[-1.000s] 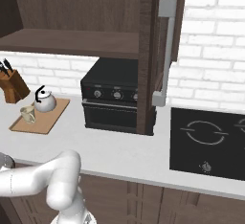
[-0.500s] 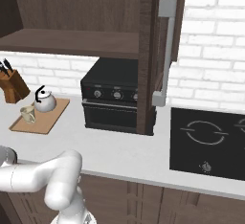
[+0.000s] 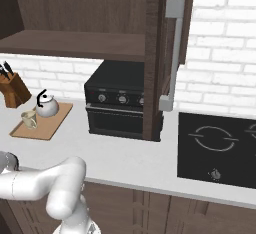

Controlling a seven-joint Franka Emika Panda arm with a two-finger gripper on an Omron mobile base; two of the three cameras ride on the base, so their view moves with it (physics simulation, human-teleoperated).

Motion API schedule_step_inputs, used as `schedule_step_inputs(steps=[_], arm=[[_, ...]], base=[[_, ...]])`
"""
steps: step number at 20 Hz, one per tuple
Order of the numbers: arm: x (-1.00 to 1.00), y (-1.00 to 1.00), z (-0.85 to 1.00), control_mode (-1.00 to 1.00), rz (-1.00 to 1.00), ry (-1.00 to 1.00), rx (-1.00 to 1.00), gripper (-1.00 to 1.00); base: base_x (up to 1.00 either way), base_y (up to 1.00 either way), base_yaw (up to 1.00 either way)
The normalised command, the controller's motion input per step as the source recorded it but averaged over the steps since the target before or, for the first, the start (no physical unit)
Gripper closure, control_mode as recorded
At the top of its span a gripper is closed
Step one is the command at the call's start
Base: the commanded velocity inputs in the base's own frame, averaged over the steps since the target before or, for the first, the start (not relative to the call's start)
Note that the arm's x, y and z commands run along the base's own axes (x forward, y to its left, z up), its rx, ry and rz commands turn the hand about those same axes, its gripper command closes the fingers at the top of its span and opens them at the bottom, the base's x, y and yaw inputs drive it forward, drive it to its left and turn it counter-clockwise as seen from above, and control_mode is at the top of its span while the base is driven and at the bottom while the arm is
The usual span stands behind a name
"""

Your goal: Pick the kettle from the counter and place it on the tray. Then pick the mug from the cabinet and place it on the tray. Then close the cabinet doors.

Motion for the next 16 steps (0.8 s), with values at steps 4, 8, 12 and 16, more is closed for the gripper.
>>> schedule_step_inputs(steps=[4, 8, 12, 16], arm=[[-0.8, -0.73, 0.0, -1.0, -0.02, -0.19, 0.19, 1.0], [-0.81, -0.78, 0.22, -1.0, -0.04, -0.13, 0.2, 1.0], [-0.63, -0.73, 0.51, -1.0, -0.1, 0.04, 0.16, 1.0], [-0.26, -0.69, 0.39, -1.0, -0.06, 0.22, 0.09, 1.0]], base=[[0.0, 0.0, 0.0], [0.0, 0.0, 0.0], [0.0, 0.0, 0.0], [0.0, 0.0, 0.0]])
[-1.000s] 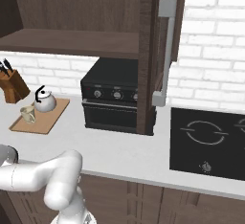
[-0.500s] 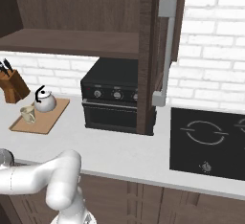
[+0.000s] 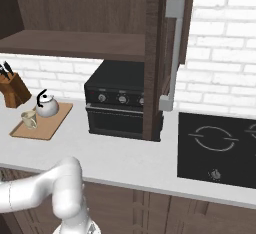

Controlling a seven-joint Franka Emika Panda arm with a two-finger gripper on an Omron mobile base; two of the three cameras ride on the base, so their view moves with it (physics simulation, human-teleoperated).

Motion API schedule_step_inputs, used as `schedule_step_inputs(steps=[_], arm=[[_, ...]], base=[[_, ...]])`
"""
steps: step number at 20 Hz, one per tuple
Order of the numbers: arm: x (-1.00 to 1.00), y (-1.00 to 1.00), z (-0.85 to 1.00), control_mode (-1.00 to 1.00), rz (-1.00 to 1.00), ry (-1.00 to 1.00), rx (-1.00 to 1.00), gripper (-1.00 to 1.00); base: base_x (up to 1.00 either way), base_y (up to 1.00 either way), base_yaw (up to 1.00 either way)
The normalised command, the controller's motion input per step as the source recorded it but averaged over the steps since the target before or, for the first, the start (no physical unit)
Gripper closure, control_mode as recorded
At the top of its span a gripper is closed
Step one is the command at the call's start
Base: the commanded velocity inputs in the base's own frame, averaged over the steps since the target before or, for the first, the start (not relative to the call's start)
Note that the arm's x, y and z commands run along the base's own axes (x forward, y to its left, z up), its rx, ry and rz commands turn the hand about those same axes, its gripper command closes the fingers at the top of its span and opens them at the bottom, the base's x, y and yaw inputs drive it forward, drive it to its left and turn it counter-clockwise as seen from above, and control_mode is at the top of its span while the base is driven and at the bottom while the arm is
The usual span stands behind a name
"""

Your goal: Pick the kettle from the counter and place it on the tray. Then pick the mug from the cabinet and place it on the tray. Then close the cabinet doors.

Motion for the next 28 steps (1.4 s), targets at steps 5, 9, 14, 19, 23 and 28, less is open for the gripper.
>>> schedule_step_inputs(steps=[5, 9, 14, 19, 23, 28], arm=[[-0.08, -0.97, 0.03, -1.0, 0.01, 0.42, 0.0, 1.0], [0.11, -0.88, 0.0, -1.0, 0.14, 0.51, 0.0, 1.0], [0.26, -0.72, 0.03, -1.0, 0.17, 0.5, 0.0, 1.0], [0.44, -0.54, 0.01, -1.0, 0.2, 0.43, 0.0, 1.0], [0.61, -0.26, 0.0, -1.0, 0.21, 0.34, 0.01, 1.0], [0.49, -0.04, 0.27, -1.0, 0.12, 0.23, 0.02, 1.0]], base=[[0.0, 0.0, 0.0], [0.0, 0.0, 0.0], [0.0, 0.0, 0.0], [0.0, 0.0, 0.0], [0.0, 0.0, 0.0], [0.0, 0.0, 0.0]])
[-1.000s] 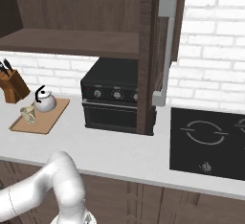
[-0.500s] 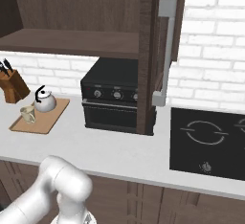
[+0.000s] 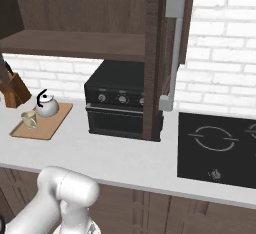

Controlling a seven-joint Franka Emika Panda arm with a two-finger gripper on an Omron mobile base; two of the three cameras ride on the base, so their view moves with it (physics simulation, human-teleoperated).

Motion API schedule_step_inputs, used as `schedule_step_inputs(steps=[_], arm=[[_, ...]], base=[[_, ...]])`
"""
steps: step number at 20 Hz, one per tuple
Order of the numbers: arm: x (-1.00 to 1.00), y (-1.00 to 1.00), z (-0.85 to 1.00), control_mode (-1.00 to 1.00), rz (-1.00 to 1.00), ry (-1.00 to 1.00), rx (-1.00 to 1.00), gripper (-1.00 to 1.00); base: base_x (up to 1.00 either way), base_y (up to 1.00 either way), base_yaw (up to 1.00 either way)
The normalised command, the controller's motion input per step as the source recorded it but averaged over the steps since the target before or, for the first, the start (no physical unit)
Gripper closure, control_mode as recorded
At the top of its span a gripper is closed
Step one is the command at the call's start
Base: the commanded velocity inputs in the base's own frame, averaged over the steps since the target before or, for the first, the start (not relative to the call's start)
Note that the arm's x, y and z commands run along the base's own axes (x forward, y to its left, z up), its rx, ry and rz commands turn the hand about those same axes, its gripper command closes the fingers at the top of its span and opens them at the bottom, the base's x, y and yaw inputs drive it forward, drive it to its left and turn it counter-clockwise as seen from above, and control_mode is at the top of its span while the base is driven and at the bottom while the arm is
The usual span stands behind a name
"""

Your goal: Pick the kettle from the counter and place it on the tray. Then pick the mug from the cabinet and place it on the tray. Then close the cabinet doors.

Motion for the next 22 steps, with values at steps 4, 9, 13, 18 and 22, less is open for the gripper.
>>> schedule_step_inputs(steps=[4, 9, 13, 18, 22], arm=[[0.35, 0.0, 0.36, -1.0, 0.11, 0.21, 0.01, 1.0], [0.29, 0.09, 0.22, -1.0, 0.14, 0.26, 0.0, 1.0], [0.34, 0.06, 0.27, -1.0, 0.16, 0.23, 0.0, 1.0], [0.63, 0.0, 0.31, -1.0, 0.24, 0.21, 0.02, 1.0], [0.83, -0.04, 0.14, -1.0, 0.28, 0.22, 0.03, 1.0]], base=[[0.0, 0.0, 0.0], [0.0, 0.0, 0.0], [0.0, 0.0, 0.0], [0.0, 0.0, 0.0], [0.0, 0.0, 0.0]])
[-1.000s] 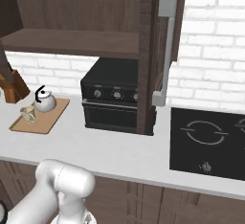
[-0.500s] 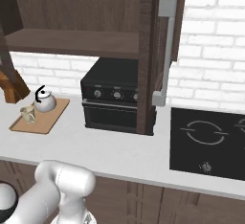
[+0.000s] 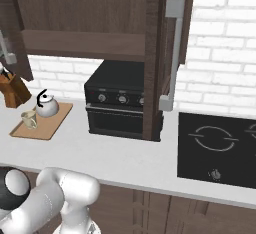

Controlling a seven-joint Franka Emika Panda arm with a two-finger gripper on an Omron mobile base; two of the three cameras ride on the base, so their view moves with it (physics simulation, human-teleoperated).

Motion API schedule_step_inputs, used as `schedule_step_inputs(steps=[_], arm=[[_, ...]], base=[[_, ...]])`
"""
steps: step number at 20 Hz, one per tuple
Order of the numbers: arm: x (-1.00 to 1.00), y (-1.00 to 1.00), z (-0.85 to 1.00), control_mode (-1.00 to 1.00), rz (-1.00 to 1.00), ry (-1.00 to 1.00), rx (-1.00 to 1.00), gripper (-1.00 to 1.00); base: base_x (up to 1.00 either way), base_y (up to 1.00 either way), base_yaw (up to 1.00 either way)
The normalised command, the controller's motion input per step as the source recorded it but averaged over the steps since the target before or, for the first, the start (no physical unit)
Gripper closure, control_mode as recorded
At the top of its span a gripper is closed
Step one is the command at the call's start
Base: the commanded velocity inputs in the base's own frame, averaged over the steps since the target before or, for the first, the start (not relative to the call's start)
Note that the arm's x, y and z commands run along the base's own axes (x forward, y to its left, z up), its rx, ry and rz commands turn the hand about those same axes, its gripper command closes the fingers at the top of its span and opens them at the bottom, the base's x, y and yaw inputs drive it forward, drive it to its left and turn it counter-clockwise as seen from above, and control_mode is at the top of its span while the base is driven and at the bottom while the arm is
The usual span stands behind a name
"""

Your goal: Pick the kettle from the counter and place it on the tray. Then pick the mug from the cabinet and place it on the tray. Then close the cabinet doors.

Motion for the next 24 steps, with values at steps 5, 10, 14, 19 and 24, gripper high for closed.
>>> schedule_step_inputs(steps=[5, 10, 14, 19, 24], arm=[[0.94, -0.11, 0.21, -1.0, 0.31, 0.07, 0.02, 1.0], [0.72, -0.03, 0.28, -1.0, 0.26, -0.03, 0.0, 1.0], [0.73, -0.04, 0.3, -1.0, 0.14, 0.0, 0.0, 1.0], [0.67, -0.1, 0.22, -1.0, 0.02, 0.0, 0.0, 1.0], [0.34, -0.03, 0.12, -1.0, 0.0, 0.0, 0.02, 1.0]], base=[[0.0, 0.0, 0.0], [0.0, 0.0, 0.0], [0.0, 0.0, 0.0], [0.0, 0.0, 0.0], [0.0, 0.0, 0.0]])
